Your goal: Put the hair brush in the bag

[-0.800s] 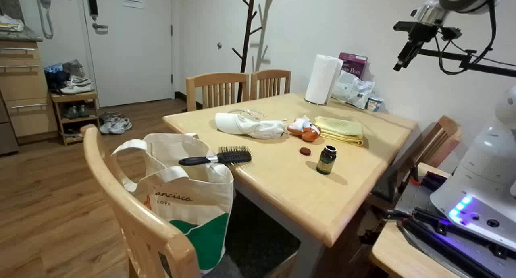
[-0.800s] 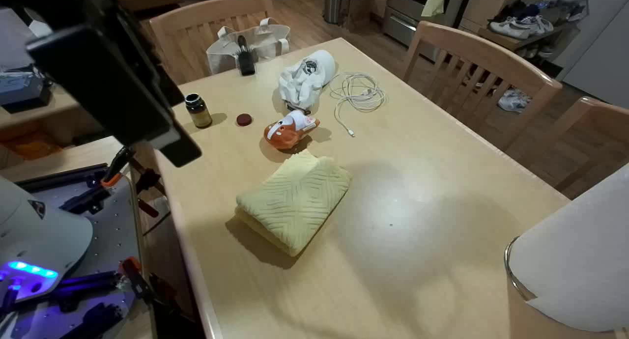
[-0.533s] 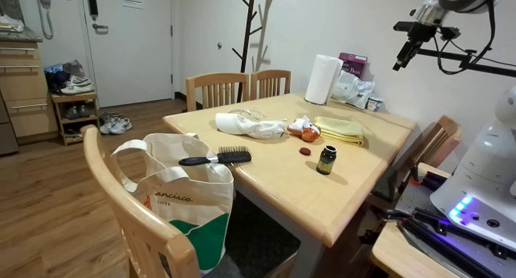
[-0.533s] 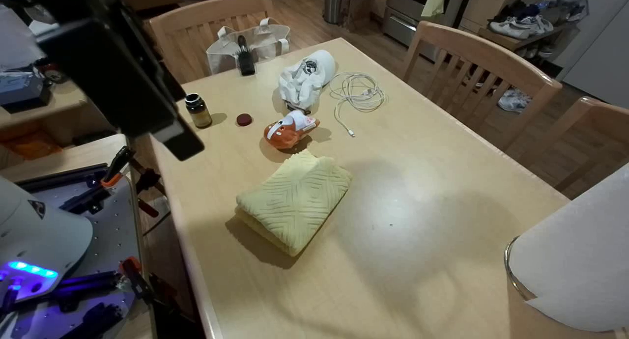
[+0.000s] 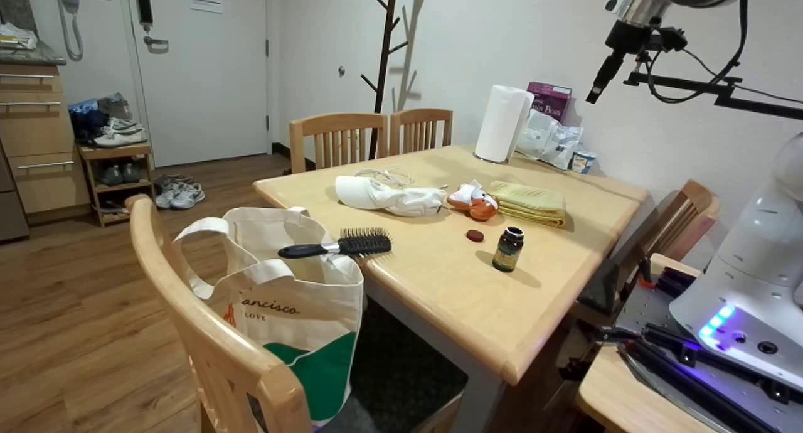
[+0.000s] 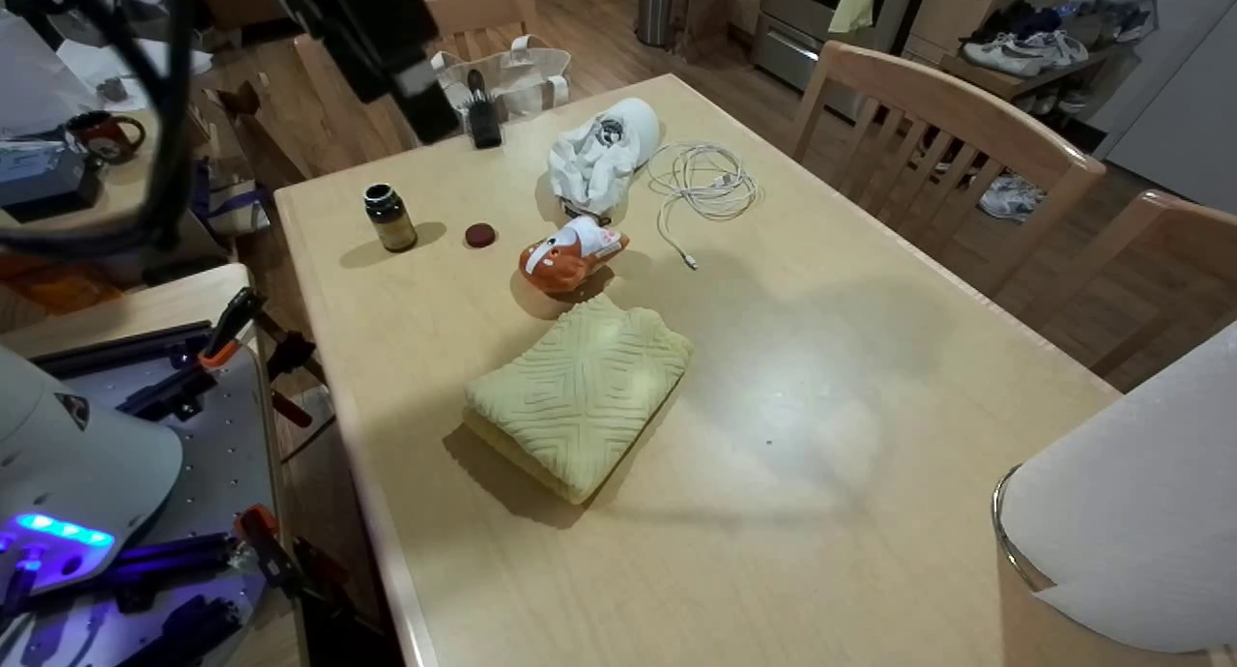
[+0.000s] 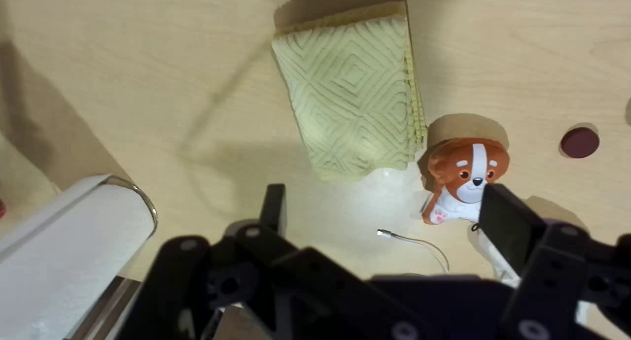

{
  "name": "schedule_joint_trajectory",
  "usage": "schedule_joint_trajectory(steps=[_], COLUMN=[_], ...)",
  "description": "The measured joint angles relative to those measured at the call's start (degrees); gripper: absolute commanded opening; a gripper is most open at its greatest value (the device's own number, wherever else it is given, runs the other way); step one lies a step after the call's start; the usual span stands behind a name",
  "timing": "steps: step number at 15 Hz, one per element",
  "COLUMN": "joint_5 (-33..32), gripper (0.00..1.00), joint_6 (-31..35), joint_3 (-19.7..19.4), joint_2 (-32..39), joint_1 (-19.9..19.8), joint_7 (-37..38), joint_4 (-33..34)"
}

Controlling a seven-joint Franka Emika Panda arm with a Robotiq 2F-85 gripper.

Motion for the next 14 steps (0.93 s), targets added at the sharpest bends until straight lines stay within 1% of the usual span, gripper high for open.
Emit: schedule_joint_trajectory(steps=[3,5,8,9,12,14], joint_5=[-0.07,-0.11,-0.16,0.47,4.64,7.49], gripper=[1.00,1.00,1.00,1.00,1.00,1.00], joint_6=[0.02,0.11,0.16,0.20,0.79,0.42], joint_3=[3.80,5.14,5.11,4.83,3.07,3.11], joint_2=[1.35,1.91,2.03,2.01,2.19,3.20], joint_1=[3.60,4.83,4.83,5.28,9.83,13.58], joint_7=[-0.01,0.00,0.00,-1.14,-7.43,-10.55], joint_4=[0.90,1.03,1.05,1.05,1.94,3.53])
